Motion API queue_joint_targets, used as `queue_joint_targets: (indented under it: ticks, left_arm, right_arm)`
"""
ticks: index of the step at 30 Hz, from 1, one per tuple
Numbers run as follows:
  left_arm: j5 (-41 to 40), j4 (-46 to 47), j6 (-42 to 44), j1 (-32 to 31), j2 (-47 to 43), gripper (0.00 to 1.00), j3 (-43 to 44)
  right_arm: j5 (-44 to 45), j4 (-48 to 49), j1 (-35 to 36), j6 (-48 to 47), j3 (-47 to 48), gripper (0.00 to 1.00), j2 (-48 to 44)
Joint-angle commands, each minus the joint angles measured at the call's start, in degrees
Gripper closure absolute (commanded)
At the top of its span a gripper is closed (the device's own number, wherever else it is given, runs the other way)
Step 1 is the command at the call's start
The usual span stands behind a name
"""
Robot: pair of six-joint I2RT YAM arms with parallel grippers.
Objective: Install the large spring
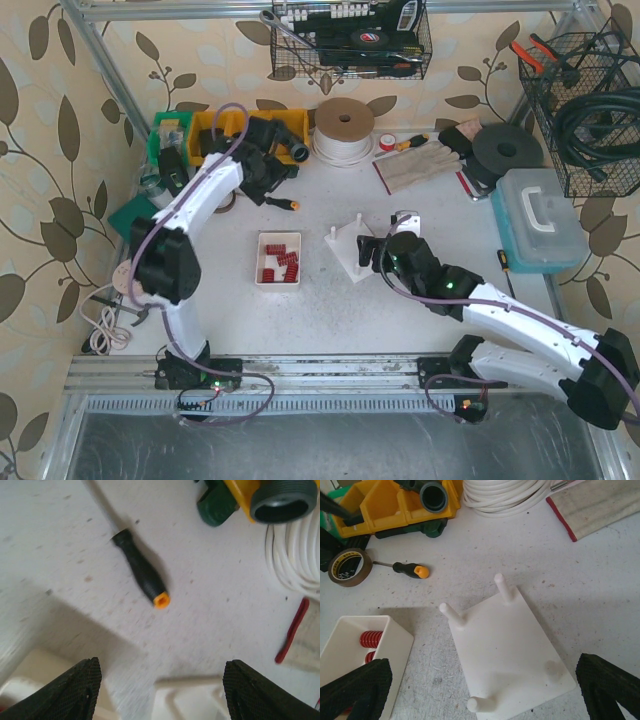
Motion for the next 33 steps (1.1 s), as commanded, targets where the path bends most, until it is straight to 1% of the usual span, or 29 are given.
queue_joint_targets:
  ticks: [1, 3, 5, 8, 11, 14, 17, 20, 23, 26, 27, 28, 29, 30, 31, 33]
  left_arm:
    - [-4.72, -3.64, 1.88, -2.42, -13.83, 0.29, -10.23]
    - [-6.60, -2.33, 2.12, -4.18, -20.05, 0.29, -17.57]
    - [-7.52, -0.73, 3.14, -5.97, -25.37, 0.30, -22.75]
    - [-10.66, -2.20, 4.43, -9.75, -31.12, 0.30, -26.44]
    - [-13.08, -1.30, 7.37, -14.63, -34.78, 0.31, -29.67]
    - [-11.46, -0.34, 9.52, -16.57, -37.92, 0.32, -33.63]
    - [-9.88, 2.00, 9.00, -17.98, -41.75, 0.32, -39.30]
    - [-10.66, 3.77, 9.32, -19.42, -47.35, 0.32, -44.31]
    - [-13.32, 6.05, 10.56, -20.11, -55.80, 0.32, -49.33]
    - [-16.21, 10.25, 9.91, -20.11, -66.28, 0.30, -57.23]
    - [-17.44, 11.56, 9.36, -20.07, -69.45, 0.28, -59.46]
    - [-18.43, 12.53, 9.28, -20.03, -71.79, 0.25, -60.96]
    - [-18.62, 13.56, 10.06, -20.03, -73.02, 0.22, -61.71]
    - [-18.81, 13.06, 11.18, -19.95, -72.88, 0.22, -61.05]
    - [-19.45, 10.51, 11.69, -19.94, -71.33, 0.22, -59.25]
    - [-20.36, 2.42, 11.44, -19.79, -64.92, 0.23, -52.88]
  right_arm:
    - [-2.69, 1.32, 0.28, -0.27, -0.68, 0.01, -1.62]
    - [-3.70, 1.52, 0.23, -0.36, -0.89, 0.01, -1.87]
    - [-4.88, 1.55, 0.20, -0.49, -0.81, 0.01, -1.72]
    - [-7.14, 1.72, 0.12, -0.96, -0.46, 0.01, -1.03]
    - [-9.17, 1.23, 0.11, -1.11, 0.04, 0.00, -0.15]
    - [-10.87, 0.40, -0.13, -1.46, 0.84, 0.01, 0.70]
    - [-12.05, 0.69, -0.35, -1.82, 1.20, 0.00, 1.67]
    - [-14.76, 0.83, -0.51, -3.15, 2.32, 0.00, 3.87]
    - [-17.36, -1.10, -0.55, -5.38, 5.86, 0.01, 7.36]
    - [-19.16, -6.07, -0.47, -8.12, 11.71, 0.01, 12.35]
    - [-20.10, -7.82, -0.50, -9.43, 13.93, 0.00, 14.24]
    - [-20.50, -9.72, -0.44, -10.50, 16.51, 0.01, 15.95]
    - [-20.42, -10.93, -0.41, -10.86, 17.68, 0.01, 17.50]
    - [-20.37, -11.34, -0.39, -10.82, 18.04, 0.01, 18.54]
    - [-20.59, -10.64, -0.42, -10.77, 17.68, 0.03, 19.02]
    - [-21.02, -7.06, -0.30, -9.67, 15.15, 0.06, 18.51]
